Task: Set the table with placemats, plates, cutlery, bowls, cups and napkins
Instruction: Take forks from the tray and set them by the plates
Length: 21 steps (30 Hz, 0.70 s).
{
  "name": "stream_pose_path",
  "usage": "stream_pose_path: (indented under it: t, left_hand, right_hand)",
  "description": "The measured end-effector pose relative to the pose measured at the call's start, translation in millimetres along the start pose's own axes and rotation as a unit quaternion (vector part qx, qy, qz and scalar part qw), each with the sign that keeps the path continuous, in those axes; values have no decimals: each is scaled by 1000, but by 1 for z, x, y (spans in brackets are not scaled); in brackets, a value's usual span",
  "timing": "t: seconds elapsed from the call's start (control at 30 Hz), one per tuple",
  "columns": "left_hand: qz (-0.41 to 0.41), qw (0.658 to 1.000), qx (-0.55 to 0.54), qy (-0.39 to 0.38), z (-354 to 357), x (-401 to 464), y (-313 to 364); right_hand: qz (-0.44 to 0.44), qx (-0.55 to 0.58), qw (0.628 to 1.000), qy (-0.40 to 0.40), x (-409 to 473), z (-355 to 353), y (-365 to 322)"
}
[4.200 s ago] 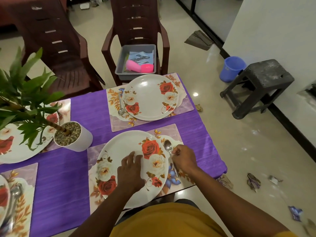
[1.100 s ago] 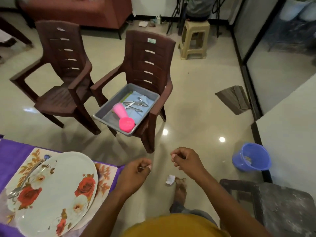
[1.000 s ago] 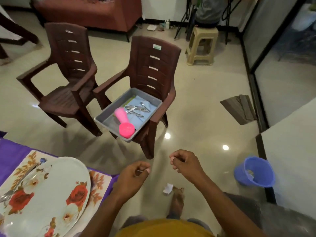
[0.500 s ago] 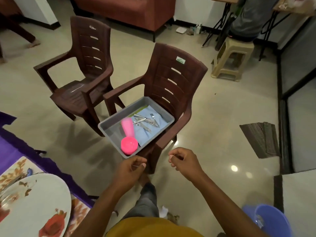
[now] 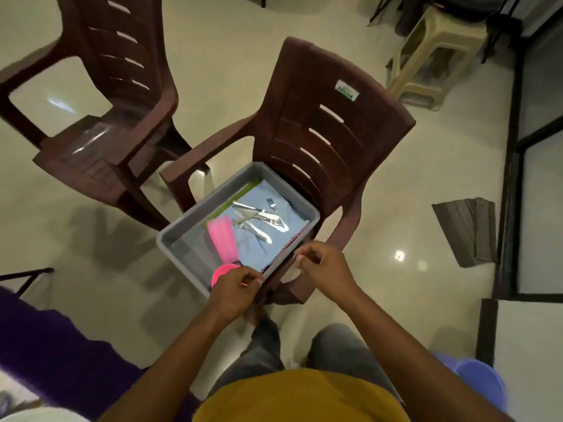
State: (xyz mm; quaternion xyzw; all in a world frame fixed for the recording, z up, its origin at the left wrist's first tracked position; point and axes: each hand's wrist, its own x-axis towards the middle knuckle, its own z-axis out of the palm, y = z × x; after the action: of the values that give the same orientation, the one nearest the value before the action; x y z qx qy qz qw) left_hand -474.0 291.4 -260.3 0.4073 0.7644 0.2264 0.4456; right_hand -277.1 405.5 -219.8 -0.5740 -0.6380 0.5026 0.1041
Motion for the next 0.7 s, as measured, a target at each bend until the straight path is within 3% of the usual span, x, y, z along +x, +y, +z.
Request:
stream_pose_path:
  t: [0.17, 0.37, 0.7]
  left_hand:
    - [-50, 999, -7, 14, 4, 50, 0]
    - [-117, 988, -93, 31, 27, 93, -5]
    - [-228, 946, -208, 96, 62, 166, -24]
  right_hand:
    - [24, -40, 998, -32, 63, 13, 5]
    - [26, -96, 993, -61, 150, 26, 24]
    - [68, -210, 965, -141, 312, 74, 72]
